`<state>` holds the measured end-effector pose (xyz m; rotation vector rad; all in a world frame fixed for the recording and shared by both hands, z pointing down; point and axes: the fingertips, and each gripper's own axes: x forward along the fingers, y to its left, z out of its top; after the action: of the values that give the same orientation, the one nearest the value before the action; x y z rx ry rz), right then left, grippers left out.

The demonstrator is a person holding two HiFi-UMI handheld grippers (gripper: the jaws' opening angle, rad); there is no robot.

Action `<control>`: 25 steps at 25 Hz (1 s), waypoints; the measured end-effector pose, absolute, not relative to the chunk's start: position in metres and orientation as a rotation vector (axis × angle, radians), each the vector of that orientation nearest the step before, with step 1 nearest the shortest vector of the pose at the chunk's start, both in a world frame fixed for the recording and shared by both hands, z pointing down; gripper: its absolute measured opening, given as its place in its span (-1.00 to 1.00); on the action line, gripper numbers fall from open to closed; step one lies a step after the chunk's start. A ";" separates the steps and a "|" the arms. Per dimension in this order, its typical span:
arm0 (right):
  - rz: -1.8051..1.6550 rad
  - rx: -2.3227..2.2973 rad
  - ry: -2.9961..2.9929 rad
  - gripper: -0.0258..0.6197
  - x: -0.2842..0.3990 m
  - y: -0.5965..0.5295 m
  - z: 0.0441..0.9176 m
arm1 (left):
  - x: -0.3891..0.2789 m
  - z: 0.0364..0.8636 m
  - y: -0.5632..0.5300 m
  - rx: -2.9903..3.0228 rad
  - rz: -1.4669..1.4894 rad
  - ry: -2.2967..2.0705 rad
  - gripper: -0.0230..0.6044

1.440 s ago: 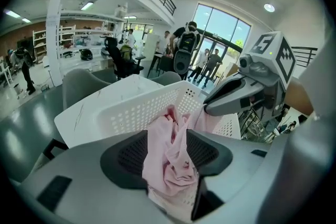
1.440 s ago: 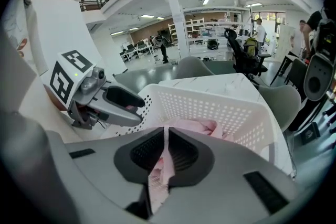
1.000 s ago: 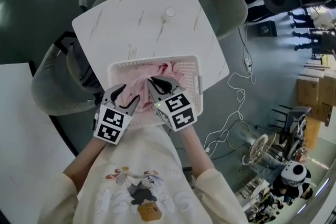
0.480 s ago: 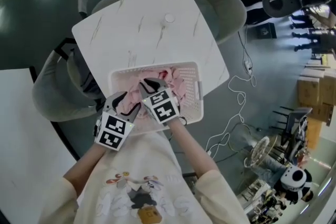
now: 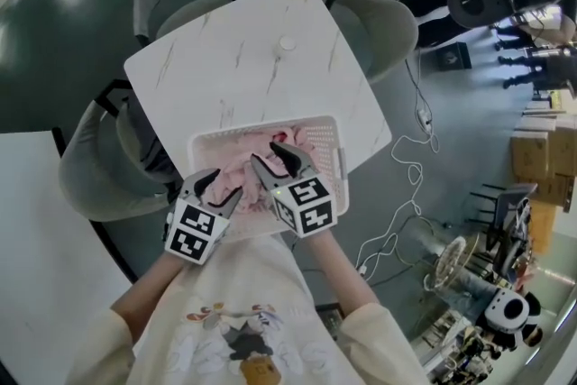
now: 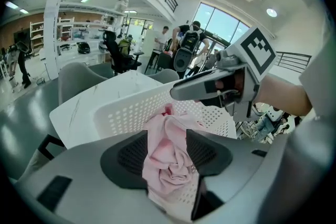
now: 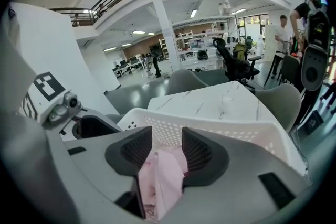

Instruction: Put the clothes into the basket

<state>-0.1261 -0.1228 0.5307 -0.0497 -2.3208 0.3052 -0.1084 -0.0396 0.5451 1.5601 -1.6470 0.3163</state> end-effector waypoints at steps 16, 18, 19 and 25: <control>0.534 0.042 -2.595 -0.44 -0.083 -0.109 0.486 | -0.105 0.542 -0.040 1.592 0.279 -1.559 -0.17; 0.547 0.061 -2.582 -0.44 -0.074 -0.107 0.491 | -0.105 0.541 -0.039 1.596 0.279 -1.557 -0.17; 0.559 0.078 -2.571 -0.44 -0.069 -0.108 0.493 | -0.105 0.540 -0.039 1.595 0.279 -1.558 -0.17; 0.540 0.172 -2.537 -0.48 -0.051 -0.118 0.498 | -0.110 0.525 -0.046 1.604 0.245 -1.582 -0.17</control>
<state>-0.0507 -0.1177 0.4981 0.1716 -2.5366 0.5398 -0.1099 -0.0461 0.5249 1.6040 -1.5815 0.2455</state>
